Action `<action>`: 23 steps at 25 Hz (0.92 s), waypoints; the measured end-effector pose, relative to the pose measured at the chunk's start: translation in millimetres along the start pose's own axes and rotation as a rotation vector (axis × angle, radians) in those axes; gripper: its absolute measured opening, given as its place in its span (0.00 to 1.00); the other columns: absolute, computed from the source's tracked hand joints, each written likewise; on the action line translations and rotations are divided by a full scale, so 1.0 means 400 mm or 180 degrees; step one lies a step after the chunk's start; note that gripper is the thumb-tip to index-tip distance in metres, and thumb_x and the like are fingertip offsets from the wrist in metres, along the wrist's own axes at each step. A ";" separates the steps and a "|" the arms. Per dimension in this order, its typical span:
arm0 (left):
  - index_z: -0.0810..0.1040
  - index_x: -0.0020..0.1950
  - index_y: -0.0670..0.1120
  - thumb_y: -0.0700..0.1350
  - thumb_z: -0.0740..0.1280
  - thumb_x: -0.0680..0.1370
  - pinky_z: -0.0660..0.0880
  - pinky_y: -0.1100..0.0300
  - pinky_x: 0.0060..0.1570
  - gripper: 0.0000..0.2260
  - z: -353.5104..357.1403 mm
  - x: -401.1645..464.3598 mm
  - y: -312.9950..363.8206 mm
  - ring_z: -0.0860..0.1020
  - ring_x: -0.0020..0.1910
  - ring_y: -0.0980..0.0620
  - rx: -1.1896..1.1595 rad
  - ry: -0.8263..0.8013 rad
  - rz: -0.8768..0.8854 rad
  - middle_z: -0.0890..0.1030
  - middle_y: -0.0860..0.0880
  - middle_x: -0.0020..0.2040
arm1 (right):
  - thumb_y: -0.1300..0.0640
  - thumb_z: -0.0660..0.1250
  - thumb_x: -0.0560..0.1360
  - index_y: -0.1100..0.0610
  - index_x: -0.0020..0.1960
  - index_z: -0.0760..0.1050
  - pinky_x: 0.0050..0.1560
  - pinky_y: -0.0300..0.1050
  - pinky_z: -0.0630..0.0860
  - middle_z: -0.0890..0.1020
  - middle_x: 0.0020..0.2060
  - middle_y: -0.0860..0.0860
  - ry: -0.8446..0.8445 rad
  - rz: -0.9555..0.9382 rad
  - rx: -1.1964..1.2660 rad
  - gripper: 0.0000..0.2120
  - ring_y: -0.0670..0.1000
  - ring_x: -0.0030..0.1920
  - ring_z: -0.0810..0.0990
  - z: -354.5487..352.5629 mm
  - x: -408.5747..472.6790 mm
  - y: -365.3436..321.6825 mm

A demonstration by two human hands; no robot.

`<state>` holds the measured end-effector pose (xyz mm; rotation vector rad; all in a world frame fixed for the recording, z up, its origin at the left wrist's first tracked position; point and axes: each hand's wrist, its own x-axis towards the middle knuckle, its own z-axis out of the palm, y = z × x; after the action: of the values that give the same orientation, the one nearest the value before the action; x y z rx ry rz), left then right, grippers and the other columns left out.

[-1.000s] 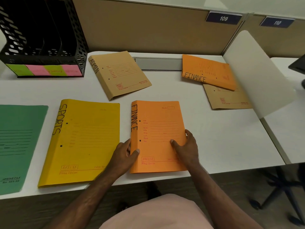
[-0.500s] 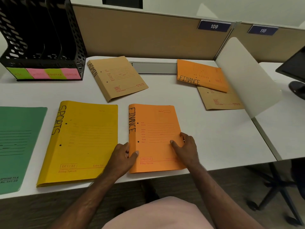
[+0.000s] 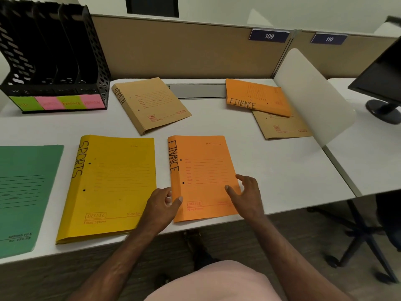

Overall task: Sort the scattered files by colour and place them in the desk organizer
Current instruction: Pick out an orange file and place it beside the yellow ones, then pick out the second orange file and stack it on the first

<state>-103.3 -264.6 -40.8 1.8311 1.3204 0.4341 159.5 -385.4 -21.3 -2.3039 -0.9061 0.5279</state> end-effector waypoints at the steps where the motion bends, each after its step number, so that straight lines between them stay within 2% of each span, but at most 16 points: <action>1: 0.78 0.69 0.45 0.53 0.75 0.79 0.74 0.62 0.48 0.22 -0.003 -0.004 0.005 0.80 0.54 0.51 -0.0033 0.0018 0.0062 0.77 0.50 0.58 | 0.40 0.74 0.78 0.49 0.77 0.70 0.72 0.54 0.72 0.70 0.75 0.51 0.0031 0.0016 0.0010 0.32 0.53 0.75 0.70 -0.003 -0.009 -0.001; 6: 0.77 0.71 0.48 0.51 0.75 0.79 0.79 0.52 0.59 0.22 -0.015 -0.022 0.054 0.77 0.62 0.52 -0.0217 -0.0046 0.0465 0.74 0.53 0.63 | 0.39 0.74 0.78 0.48 0.77 0.69 0.70 0.55 0.74 0.70 0.75 0.50 0.0242 0.0015 0.0142 0.32 0.52 0.74 0.71 -0.030 -0.062 -0.001; 10: 0.76 0.72 0.49 0.53 0.73 0.80 0.77 0.51 0.65 0.22 -0.010 -0.009 0.118 0.75 0.66 0.51 -0.0160 -0.0026 0.0815 0.74 0.50 0.68 | 0.39 0.74 0.78 0.47 0.79 0.67 0.72 0.56 0.74 0.70 0.76 0.49 0.0440 -0.0012 0.0250 0.34 0.51 0.75 0.71 -0.058 -0.095 0.005; 14: 0.72 0.76 0.47 0.55 0.71 0.81 0.72 0.51 0.70 0.25 0.007 0.024 0.185 0.70 0.73 0.48 0.0000 0.0096 0.0959 0.73 0.48 0.73 | 0.38 0.74 0.77 0.45 0.82 0.62 0.73 0.58 0.73 0.68 0.77 0.47 0.0568 0.0009 0.0279 0.38 0.50 0.76 0.68 -0.093 -0.083 0.011; 19: 0.73 0.76 0.46 0.53 0.71 0.82 0.67 0.58 0.65 0.24 0.056 0.105 0.260 0.72 0.71 0.50 0.0064 -0.0072 0.1100 0.74 0.48 0.70 | 0.39 0.74 0.78 0.45 0.80 0.65 0.68 0.53 0.76 0.72 0.74 0.47 0.0691 0.0207 0.0682 0.35 0.48 0.71 0.73 -0.133 0.009 0.034; 23: 0.74 0.75 0.47 0.54 0.70 0.82 0.69 0.57 0.62 0.23 0.113 0.208 0.332 0.73 0.68 0.51 0.0008 -0.0237 0.1058 0.74 0.51 0.68 | 0.38 0.74 0.77 0.45 0.79 0.66 0.67 0.51 0.77 0.75 0.71 0.46 0.0714 0.0257 0.0952 0.34 0.46 0.68 0.74 -0.169 0.126 0.055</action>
<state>42.4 -223.7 20.0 2.0554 0.9678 0.5329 242.0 -388.4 7.0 -2.0819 -0.5857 0.3980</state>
